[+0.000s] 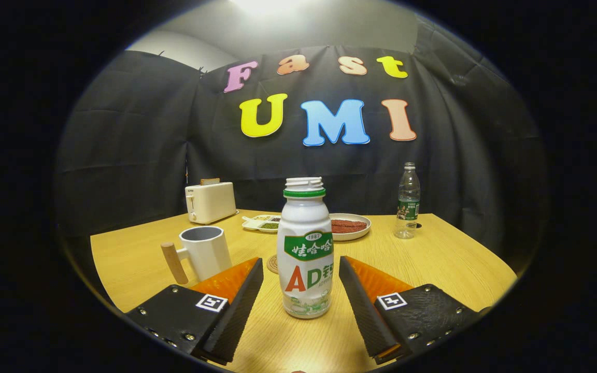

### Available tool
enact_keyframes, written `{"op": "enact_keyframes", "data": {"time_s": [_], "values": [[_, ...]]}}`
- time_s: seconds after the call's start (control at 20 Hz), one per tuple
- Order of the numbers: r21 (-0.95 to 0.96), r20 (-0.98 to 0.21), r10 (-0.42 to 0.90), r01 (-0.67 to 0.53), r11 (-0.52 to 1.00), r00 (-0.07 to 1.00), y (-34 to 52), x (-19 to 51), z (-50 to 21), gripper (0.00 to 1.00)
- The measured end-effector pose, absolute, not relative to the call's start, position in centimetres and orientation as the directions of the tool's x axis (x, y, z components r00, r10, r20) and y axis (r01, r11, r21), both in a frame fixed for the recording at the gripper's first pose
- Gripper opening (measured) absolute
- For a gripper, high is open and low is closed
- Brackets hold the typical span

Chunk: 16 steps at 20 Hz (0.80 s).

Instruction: Take the bottle from table, then pour the juice into the cup, finally place the bottle on the coaster

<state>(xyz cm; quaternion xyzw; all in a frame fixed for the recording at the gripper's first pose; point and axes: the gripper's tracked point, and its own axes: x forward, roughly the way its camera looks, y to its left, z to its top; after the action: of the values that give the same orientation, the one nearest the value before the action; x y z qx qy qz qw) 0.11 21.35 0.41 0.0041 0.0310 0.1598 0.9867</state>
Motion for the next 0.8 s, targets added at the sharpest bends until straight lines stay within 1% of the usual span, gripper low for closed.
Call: {"op": "enact_keyframes", "data": {"time_s": [0.65,0.8], "values": [[0.000,-0.047,0.279,-0.279,0.960,0.959,22.9,5.1,0.6,0.90],[-0.004,-0.050,0.271,-0.272,0.962,0.961,22.8,5.5,0.4,0.87]]}}
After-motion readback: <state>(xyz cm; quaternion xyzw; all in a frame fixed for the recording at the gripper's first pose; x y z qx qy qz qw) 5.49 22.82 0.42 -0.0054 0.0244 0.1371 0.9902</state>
